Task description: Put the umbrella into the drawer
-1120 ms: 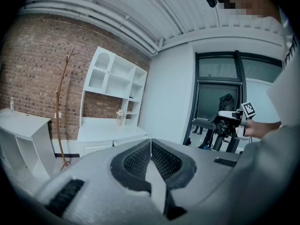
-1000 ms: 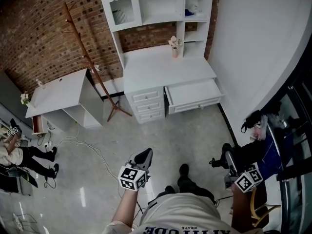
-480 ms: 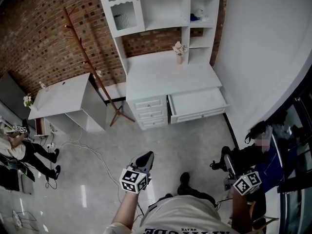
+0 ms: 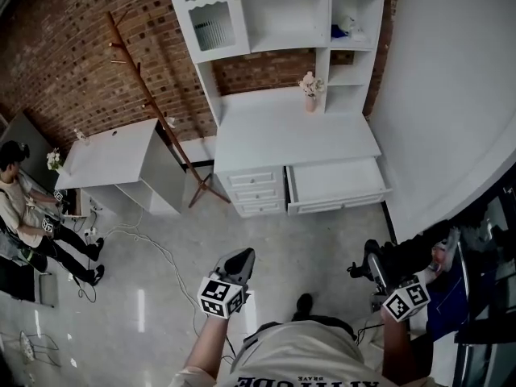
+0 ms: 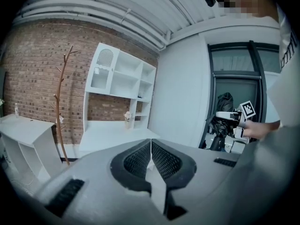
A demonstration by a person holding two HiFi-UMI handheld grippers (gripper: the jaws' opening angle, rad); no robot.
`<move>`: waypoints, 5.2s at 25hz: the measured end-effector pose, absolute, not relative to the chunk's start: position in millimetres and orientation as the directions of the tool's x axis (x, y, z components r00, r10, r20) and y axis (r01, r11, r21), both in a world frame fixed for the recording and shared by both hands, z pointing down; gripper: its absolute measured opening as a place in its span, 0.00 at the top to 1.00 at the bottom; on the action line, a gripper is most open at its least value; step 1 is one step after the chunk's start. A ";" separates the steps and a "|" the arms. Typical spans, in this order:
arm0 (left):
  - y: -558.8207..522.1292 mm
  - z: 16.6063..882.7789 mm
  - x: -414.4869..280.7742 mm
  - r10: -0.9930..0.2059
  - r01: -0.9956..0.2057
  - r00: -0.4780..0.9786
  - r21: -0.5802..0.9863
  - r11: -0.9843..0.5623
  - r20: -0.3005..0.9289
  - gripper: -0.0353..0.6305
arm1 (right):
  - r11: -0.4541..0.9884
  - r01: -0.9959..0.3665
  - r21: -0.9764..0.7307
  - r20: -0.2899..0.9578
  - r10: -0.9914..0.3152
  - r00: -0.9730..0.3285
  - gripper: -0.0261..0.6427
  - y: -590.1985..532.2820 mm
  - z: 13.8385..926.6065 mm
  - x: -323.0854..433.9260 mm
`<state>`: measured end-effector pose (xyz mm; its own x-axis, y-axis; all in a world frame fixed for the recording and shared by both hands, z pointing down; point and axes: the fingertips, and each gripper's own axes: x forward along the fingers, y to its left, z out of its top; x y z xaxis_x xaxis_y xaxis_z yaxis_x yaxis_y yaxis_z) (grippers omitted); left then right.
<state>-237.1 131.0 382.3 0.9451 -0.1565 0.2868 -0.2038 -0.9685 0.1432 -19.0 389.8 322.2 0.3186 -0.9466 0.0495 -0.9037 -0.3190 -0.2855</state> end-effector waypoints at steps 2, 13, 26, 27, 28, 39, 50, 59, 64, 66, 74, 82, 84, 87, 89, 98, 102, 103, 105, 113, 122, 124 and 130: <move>128.5 385.2 -227.5 -0.165 -0.214 0.942 0.145 -0.966 0.291 0.91 | -0.304 -0.910 -0.281 0.050 -0.952 0.303 0.56 383.2 324.2 -5.9; 128.4 382.2 -173.4 -0.217 -0.267 0.935 0.155 -0.951 0.281 0.91 | -0.233 -0.927 -0.293 0.042 -0.972 0.232 0.56 365.5 336.8 58.9; 116.2 376.7 -133.4 -0.221 -0.271 0.927 0.134 -0.953 0.302 0.91 | -0.252 -0.913 -0.321 0.058 -0.967 0.247 0.57 355.3 345.6 99.1; 113.8 379.1 -130.4 -0.217 -0.267 0.928 0.136 -0.954 0.301 0.91 | -0.253 -0.913 -0.321 0.062 -0.967 0.246 0.57 352.5 346.7 101.1; 111.3 381.5 -127.3 -0.212 -0.262 0.930 0.139 -0.955 0.300 0.91 | -0.254 -0.913 -0.319 0.066 -0.967 0.246 0.56 349.2 347.9 102.8; 59.1 397.9 -77.6 -0.159 -0.218 0.942 0.180 -0.959 0.295 0.91 | -0.314 -0.902 -0.296 0.133 -0.949 0.286 0.57 307.2 364.3 138.3; -15.3 421.3 -29.9 -0.097 -0.176 0.943 0.229 -0.957 0.317 0.91 | -0.388 -0.869 -0.306 0.215 -0.918 0.334 0.57 245.6 386.0 166.3; -68.3 443.9 14.8 -0.011 -0.099 0.940 0.240 -0.966 0.342 0.91 | -0.438 -0.851 -0.289 0.281 -0.889 0.362 0.57 195.6 401.5 179.9; -93.5 449.2 36.0 0.034 -0.051 0.939 0.238 -0.970 0.342 0.91 | -0.473 -0.837 -0.275 0.299 -0.869 0.393 0.57 172.3 399.9 188.6; -103.1 449.0 41.8 0.051 -0.033 0.937 0.232 -0.972 0.345 0.91 | -0.487 -0.828 -0.277 0.304 -0.862 0.405 0.57 165.7 402.6 192.6; -127.4 447.7 55.0 0.068 -0.015 0.940 0.238 -0.971 0.334 0.91 | -0.494 -0.824 -0.277 0.320 -0.856 0.406 0.57 140.4 403.3 197.2; -123.4 455.4 53.3 0.074 -0.023 0.928 0.255 -0.967 0.364 0.91 | -0.451 -0.810 -0.375 0.353 -0.877 0.325 0.57 116.5 418.9 205.4; -123.9 457.5 51.7 0.059 -0.039 0.926 0.250 -0.967 0.372 0.91 | -0.431 -0.817 -0.382 0.359 -0.884 0.299 0.57 110.6 424.8 209.8; -127.2 461.9 51.6 0.026 -0.079 0.924 0.256 -0.963 0.382 0.91 | -0.381 -0.834 -0.398 0.379 -0.897 0.229 0.57 95.1 435.0 216.9; -129.1 464.9 53.9 0.002 -0.110 0.922 0.267 -0.957 0.388 0.91 | -0.348 -0.839 -0.418 0.388 -0.904 0.182 0.57 82.2 443.3 223.2; -125.5 466.8 76.9 -0.117 -0.236 0.914 0.274 -0.932 0.388 0.91 | -0.199 -0.871 -0.449 0.419 -0.908 -0.008 0.57 29.9 478.7 262.6; -122.5 476.9 83.9 -0.176 -0.309 0.895 0.284 -0.908 0.410 0.91 | -0.141 -0.885 -0.445 0.462 -0.882 -0.092 0.57 15.2 502.9 279.5; -119.7 482.2 83.1 -0.190 -0.327 0.888 0.285 -0.901 0.418 0.91 | -0.125 -0.889 -0.441 0.475 -0.873 -0.112 0.57 14.7 513.3 280.4; -116.7 491.8 83.2 -0.214 -0.356 0.878 0.285 -0.890 0.428 0.91 | -0.094 -0.902 -0.420 0.502 -0.853 -0.145 0.57 13.2 534.2 281.9; -103.7 511.3 89.8 -0.283 -0.438 0.844 0.281 -0.854 0.455 0.91 | 0.042 -0.902 -0.429 0.579 -0.754 -0.310 0.58 -2.7 596.2 279.9; -94.3 534.7 80.8 -0.319 -0.513 0.801 0.306 -0.802 0.507 0.91 | 0.139 -0.890 -0.434 0.647 -0.640 -0.415 0.58 -15.3 646.4 265.7; -92.0 544.2 79.1 -0.315 -0.523 0.792 0.315 -0.792 0.522 0.91 | 0.167 -0.891 -0.422 0.669 -0.606 -0.430 0.58 -14.8 662.1 260.8; -89.0 559.1 76.5 -0.333 -0.547 0.785 0.332 -0.768 0.523 0.91 | 0.282 -0.904 -0.321 0.780 -0.463 -0.421 0.58 -1.5 721.4 248.0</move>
